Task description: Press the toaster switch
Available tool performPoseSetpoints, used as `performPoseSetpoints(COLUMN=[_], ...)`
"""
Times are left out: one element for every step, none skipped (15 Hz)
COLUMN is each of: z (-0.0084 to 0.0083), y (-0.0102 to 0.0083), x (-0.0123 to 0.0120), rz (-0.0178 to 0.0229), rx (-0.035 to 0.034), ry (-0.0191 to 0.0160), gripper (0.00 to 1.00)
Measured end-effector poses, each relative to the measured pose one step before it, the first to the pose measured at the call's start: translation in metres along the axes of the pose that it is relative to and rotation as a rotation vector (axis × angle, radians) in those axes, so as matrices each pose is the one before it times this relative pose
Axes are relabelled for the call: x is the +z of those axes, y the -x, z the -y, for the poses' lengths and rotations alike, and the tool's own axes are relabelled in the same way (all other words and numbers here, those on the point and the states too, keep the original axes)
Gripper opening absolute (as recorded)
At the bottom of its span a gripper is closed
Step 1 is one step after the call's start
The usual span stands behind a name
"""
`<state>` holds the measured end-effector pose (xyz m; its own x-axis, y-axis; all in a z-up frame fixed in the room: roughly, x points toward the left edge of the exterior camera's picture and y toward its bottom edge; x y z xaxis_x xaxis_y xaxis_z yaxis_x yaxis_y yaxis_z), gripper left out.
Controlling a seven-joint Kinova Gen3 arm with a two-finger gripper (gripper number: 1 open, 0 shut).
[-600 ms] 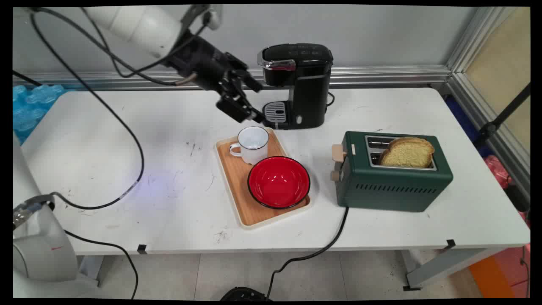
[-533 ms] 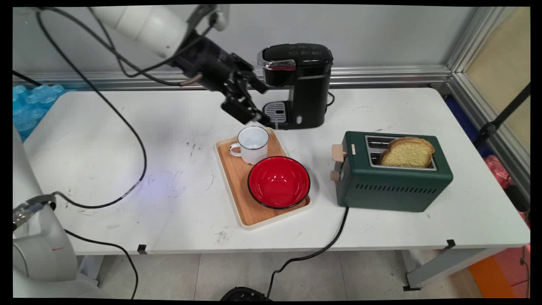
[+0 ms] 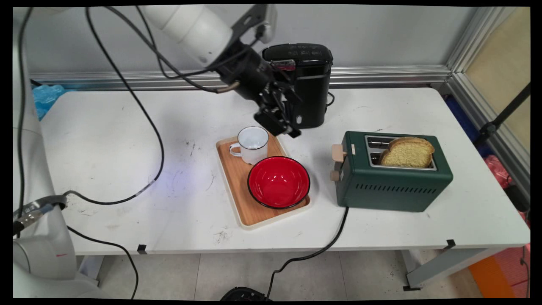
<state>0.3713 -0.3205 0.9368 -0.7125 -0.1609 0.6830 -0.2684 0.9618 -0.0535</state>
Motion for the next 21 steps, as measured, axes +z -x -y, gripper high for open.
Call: performPoseSetpoints(z=[0.00046,0.00061,0.00089,0.00086,0.0009,0.00088,0.00082,0.00088,0.00107,0.00069,0.00059,0.00035,0.00041,0.00036,0.00039,0.00053,0.00059,0.00067,0.00056,0.00043,0.00065], y=[-0.00293,-0.00398,-0.00441,-0.00386,-0.00362,-0.00309,-0.0025,-0.00252,-0.00296,-0.00208,-0.00206,-0.00097,-0.00107,-0.00079,-0.00068,-0.00084,-0.00086,-0.0008,-0.00077,-0.00046,-0.00056], x=[0.00362,0.00504,0.00573,0.00531,0.0054,0.00517,0.00448,0.0046,0.00601,0.00448,0.00547,0.00305,0.00538,0.00379,0.00375,0.0046,0.00513,0.00508,0.00423,0.00269,0.00316], rz=[0.00138,0.00239,0.00265,0.00312,0.00341,0.00349,0.00283,0.00201,0.00286,0.00251,0.00424,0.00284,0.00776,0.00489,0.00523,0.00567,0.00669,0.00618,0.00576,0.00361,0.004], rx=[0.00768,0.01019,0.01124,0.0094,0.00843,0.00697,0.00433,0.00263,0.00118,-0.00007,0.00046,0.00043,0.00263,0.00186,0.00194,0.00181,0.00144,0.00105,0.00228,0.00243,0.00293], ry=[0.00509,0.00748,0.00771,0.00674,0.00573,0.00451,0.00324,0.00155,0.00146,0.00114,0.00166,0.00086,0.00184,0.00112,0.00092,0.0013,0.00119,0.00071,0.0003,-0.00002,-0.00032], gripper=[1.0,0.0,0.0,0.0,0.0,0.0,0.0,0.0,0.0,0.0,0.0,0.0,0.0,0.0,0.0,0.0,0.0,0.0,0.0,0.0,0.0])
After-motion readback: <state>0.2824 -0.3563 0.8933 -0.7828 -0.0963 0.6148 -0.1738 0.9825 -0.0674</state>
